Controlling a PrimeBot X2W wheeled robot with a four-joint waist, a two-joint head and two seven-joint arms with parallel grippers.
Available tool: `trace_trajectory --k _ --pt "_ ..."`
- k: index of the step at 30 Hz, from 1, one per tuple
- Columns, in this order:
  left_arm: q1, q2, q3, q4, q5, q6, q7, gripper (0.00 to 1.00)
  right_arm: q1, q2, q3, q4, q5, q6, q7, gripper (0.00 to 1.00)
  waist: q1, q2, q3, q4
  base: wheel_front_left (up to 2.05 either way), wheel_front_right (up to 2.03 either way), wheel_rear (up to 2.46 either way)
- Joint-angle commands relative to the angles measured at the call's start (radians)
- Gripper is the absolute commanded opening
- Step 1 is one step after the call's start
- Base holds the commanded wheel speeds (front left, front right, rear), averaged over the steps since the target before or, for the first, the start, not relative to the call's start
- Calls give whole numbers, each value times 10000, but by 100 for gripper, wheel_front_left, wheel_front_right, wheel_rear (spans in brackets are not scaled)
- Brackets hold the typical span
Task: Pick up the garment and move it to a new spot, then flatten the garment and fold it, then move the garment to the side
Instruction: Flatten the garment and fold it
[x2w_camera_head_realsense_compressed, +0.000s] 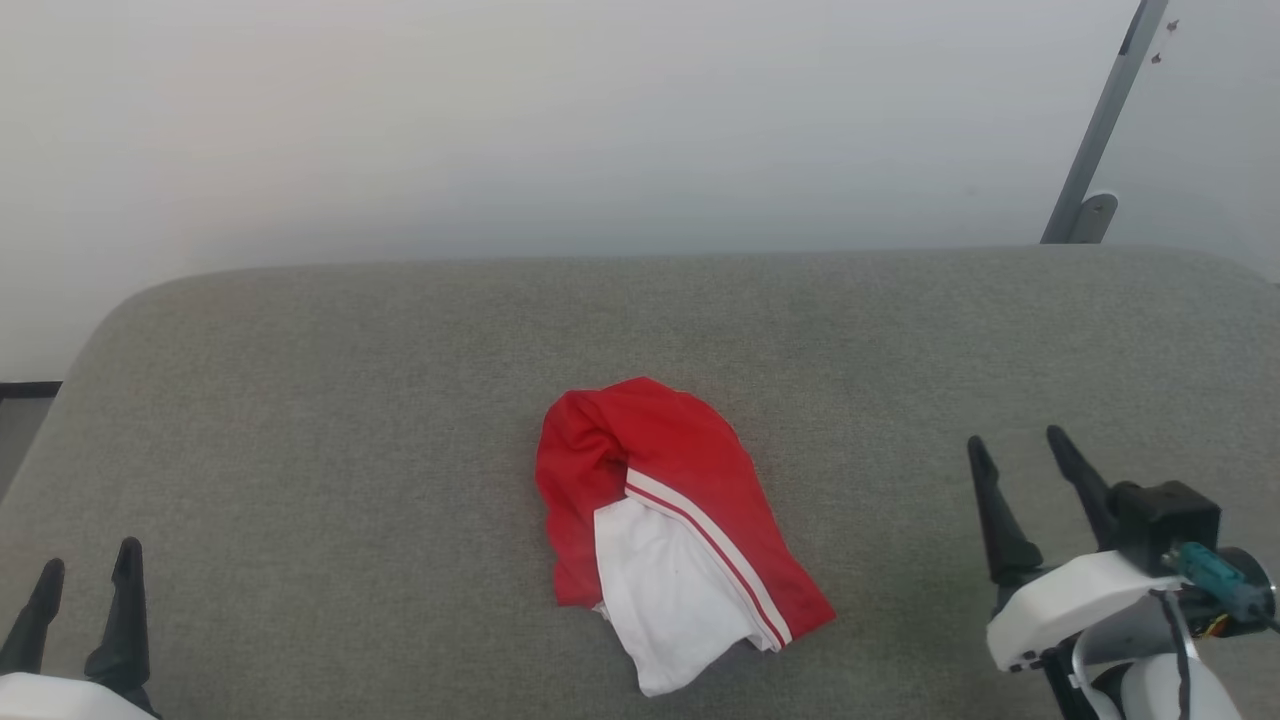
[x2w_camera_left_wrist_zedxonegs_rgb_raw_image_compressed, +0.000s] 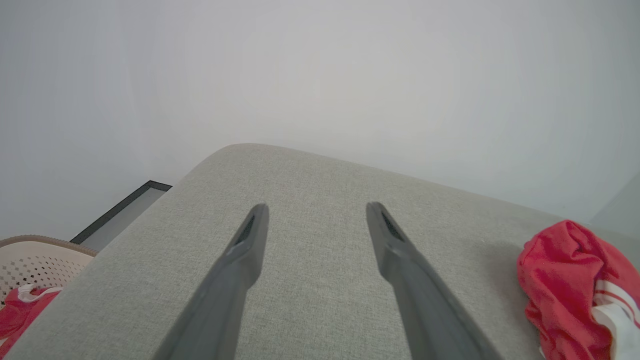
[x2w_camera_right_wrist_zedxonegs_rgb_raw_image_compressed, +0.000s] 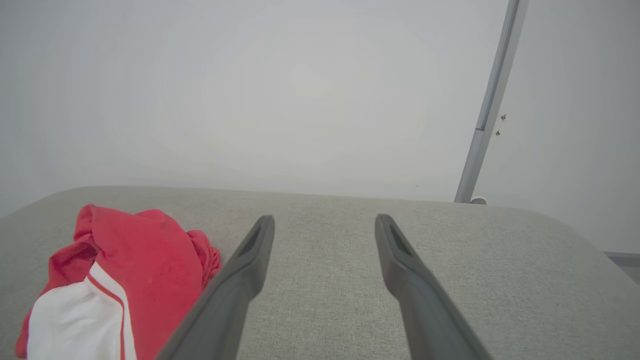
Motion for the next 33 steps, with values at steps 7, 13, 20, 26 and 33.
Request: trace_trajectory --k 7,13,20,26,33 --pt "-40 -157 66 -76 208 -113 -56 100 -22 -17 690 13 323 3 381 100 0 0 119 169 0 0 0" --pt "-133 -329 -83 -167 288 -120 -57 100 -223 -161 1951 121 1058 3 1306 100 0 0 257 533 0 0 0" --pt "-327 -505 -304 -231 308 -169 -39 100 -424 -622 3433 54 1891 1 2860 100 0 0 600 1028 0 0 0" --pt "-619 -728 -429 -95 336 -310 -49 100 -706 -964 4095 93 2162 1 4205 100 0 0 1050 1414 0 0 0" --pt "-1072 -1035 -576 285 464 -541 -60 100 -1007 -1084 4467 557 1940 1 5197 100 0 0 1355 1786 0 0 0"
